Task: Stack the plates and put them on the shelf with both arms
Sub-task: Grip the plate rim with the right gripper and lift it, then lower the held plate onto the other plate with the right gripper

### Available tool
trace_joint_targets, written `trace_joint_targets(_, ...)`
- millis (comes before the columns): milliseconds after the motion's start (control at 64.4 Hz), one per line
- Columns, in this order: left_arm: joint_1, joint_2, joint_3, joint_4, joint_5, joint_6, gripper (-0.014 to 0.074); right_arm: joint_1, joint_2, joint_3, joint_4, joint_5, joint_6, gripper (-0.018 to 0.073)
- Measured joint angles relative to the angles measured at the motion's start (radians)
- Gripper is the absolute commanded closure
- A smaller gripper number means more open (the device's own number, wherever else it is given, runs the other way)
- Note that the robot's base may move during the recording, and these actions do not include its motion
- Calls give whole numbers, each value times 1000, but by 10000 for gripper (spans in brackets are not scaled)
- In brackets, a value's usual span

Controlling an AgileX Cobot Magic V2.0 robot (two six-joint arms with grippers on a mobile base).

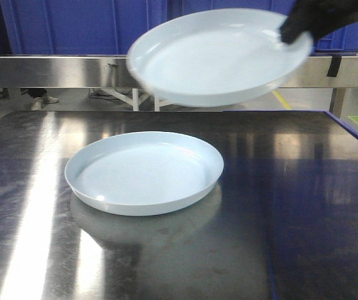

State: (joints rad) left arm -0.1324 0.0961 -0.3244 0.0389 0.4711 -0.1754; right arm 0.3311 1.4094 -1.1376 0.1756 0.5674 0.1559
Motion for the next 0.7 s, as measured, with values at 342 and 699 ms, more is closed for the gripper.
trace_joint_targets(342, 0, 0, 0, 0, 0, 0, 510, 131, 206, -111, 2, 0, 0, 541)
trace_joint_targets(699, 0, 0, 0, 0, 0, 0, 510, 137, 269, -126, 4, -2, 0, 541)
